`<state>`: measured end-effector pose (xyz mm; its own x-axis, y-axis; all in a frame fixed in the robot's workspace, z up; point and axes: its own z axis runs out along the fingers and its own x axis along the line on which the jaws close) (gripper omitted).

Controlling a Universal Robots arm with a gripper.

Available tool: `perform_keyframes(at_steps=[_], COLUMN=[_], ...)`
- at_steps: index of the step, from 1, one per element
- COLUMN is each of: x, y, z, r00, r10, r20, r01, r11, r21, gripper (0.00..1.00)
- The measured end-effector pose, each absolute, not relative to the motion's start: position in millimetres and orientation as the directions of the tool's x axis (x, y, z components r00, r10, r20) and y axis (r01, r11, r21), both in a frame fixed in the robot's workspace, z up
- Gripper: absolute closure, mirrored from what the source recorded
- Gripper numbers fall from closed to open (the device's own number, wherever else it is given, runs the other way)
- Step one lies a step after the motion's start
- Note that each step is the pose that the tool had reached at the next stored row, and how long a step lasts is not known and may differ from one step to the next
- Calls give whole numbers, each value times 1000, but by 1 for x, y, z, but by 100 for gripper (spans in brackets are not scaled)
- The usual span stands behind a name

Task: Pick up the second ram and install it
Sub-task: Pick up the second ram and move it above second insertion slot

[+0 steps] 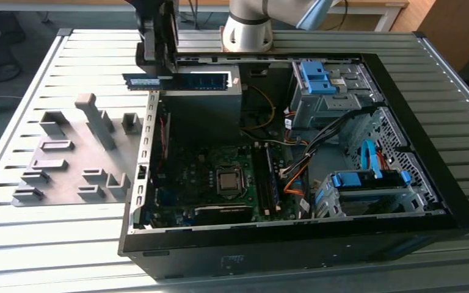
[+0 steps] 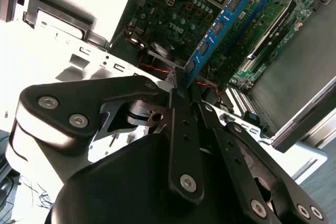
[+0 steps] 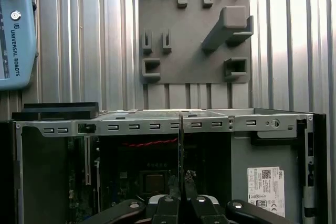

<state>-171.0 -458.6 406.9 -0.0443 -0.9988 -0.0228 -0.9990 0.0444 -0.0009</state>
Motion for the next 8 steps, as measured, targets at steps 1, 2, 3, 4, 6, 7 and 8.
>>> perform_keyframes(at_steps=[1,2,3,4,6,7,8], x=[-171,-170,-170,-169,-169,-168,-168], y=[-459,-459,-459,-459,-459,-459,-459], z=[407,407,407,407,407,407,407], r00=[-44,-44,-44,-44,-44,-44,-44], r10=[-999,-999,-999,-999,-999,-999,-999], r20=[-23,-23,-23,-23,-23,-23,-23], r01=[-999,-999,-999,-999,-999,-999,-999], r11=[44,44,44,44,44,44,44], r21=[-1,-1,-1,-1,-1,-1,-1], gripper=[85,85,85,85,85,85,85])
